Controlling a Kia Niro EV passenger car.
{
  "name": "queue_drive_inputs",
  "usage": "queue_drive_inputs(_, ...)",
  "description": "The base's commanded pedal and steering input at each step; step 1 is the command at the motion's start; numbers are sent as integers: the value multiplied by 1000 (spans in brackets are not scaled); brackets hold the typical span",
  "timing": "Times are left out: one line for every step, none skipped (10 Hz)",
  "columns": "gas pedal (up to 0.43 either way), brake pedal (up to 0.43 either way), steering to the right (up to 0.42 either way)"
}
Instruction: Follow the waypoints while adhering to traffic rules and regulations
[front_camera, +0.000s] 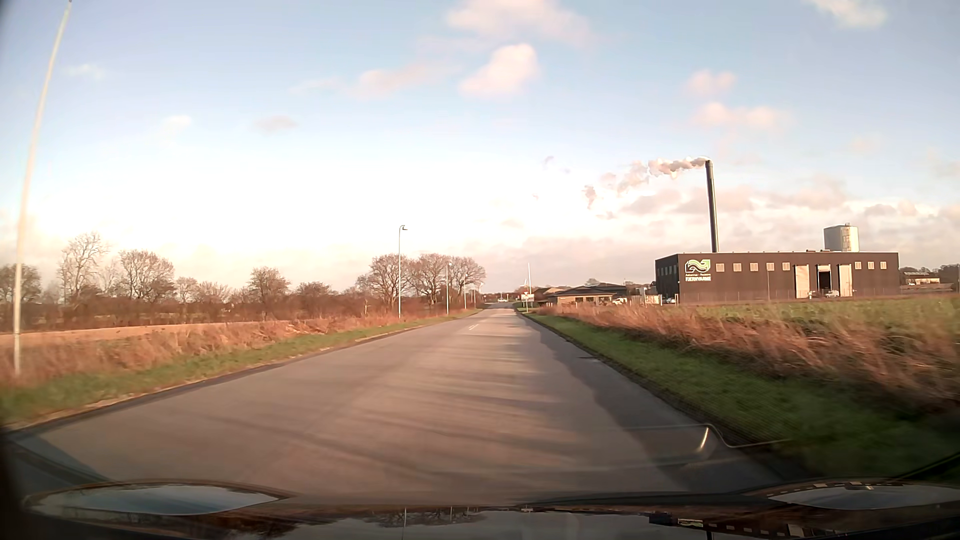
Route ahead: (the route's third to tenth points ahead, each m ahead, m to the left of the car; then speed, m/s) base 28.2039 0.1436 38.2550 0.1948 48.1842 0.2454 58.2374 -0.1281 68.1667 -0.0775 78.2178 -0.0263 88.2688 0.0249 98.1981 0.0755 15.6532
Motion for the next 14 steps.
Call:
queue_drive_inputs(110, 0, 1)
queue_drive_inputs(110, 0, 1)
queue_drive_inputs(110, 0, 1)
queue_drive_inputs(110, 0, 1)
queue_drive_inputs(110, 0, 1)
queue_drive_inputs(110, 0, 1)
queue_drive_inputs(110, 0, 0)
queue_drive_inputs(110, 0, 0)
queue_drive_inputs(110, 0, 0)
queue_drive_inputs(110, 0, 0)
queue_drive_inputs(110, 0, 0)
queue_drive_inputs(110, 0, 0)
queue_drive_inputs(110, 0, 0)
queue_drive_inputs(110, 0, 0)
